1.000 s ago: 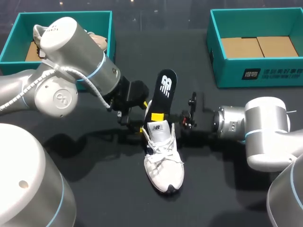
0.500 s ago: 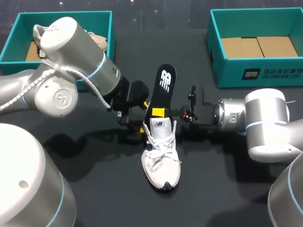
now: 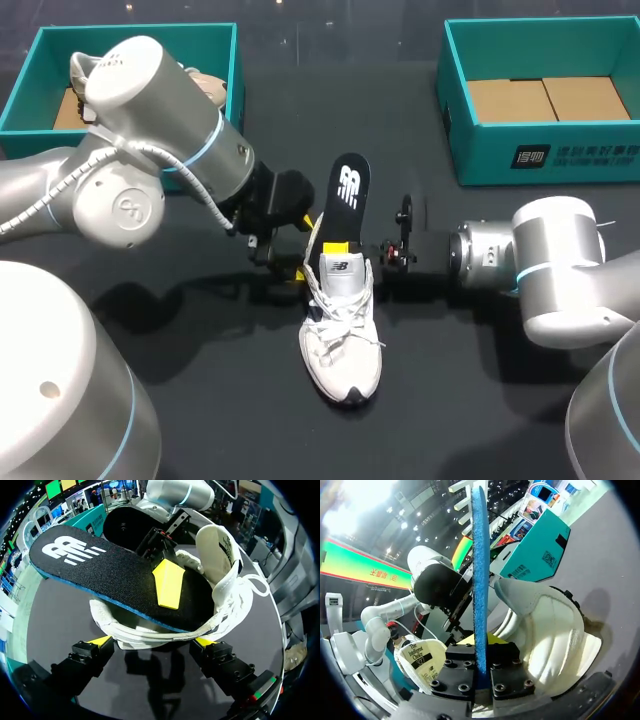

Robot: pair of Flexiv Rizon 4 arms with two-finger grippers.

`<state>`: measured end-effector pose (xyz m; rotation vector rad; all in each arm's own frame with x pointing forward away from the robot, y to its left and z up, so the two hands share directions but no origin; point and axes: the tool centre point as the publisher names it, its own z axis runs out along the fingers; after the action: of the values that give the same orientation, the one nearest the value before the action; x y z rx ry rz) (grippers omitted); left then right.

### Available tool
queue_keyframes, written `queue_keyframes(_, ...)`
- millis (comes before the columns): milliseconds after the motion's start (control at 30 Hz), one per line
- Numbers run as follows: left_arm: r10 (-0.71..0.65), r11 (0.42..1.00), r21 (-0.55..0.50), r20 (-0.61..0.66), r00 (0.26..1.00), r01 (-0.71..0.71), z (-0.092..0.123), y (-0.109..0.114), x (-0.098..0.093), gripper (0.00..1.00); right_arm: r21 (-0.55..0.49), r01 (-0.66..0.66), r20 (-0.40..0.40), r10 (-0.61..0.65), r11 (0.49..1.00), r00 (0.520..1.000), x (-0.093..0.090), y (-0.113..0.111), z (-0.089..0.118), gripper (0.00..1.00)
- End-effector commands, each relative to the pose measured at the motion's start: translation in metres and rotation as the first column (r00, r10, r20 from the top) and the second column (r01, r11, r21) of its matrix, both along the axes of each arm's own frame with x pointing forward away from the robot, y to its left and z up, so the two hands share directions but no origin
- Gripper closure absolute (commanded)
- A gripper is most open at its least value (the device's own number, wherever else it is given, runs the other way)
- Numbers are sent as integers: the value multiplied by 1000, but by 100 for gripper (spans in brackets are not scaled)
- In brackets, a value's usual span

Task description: Take the shoe out of the shoebox, open the shoe tongue, remove and reinsert the insole, then place the shoe into the shoebox

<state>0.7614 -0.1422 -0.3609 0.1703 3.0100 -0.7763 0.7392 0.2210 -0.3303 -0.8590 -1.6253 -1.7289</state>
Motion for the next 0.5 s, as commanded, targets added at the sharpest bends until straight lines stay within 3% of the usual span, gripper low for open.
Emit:
queue_keyframes(33, 0, 1000, 0, 1, 1000, 0, 0, -1, 0, 0, -19, 15, -18, -15, 1000, 1000, -19, 1, -6, 100)
queue_keyframes(200, 0, 1000, 0, 1, 1000, 0, 0, -1, 0, 0, -29, 24, -4, -24, 999, 1000, -19, 2, 0, 100)
queue_keyframes(267, 0, 1000, 0, 1, 1000, 0, 0, -1, 0, 0, -31, 22, 18, -22, 999, 1000, -17, 3, 6, 84)
queue_keyframes(333, 0, 1000, 0, 1, 1000, 0, 0, -1, 0, 0, -29, 11, 46, -9, 1000, 999, -14, 5, 13, 57)
queue_keyframes(500, 0, 1000, 0, 1, 1000, 0, 0, -1, 0, 0, -42, -7, 92, 11, 999, 996, -6, 8, 24, 55)
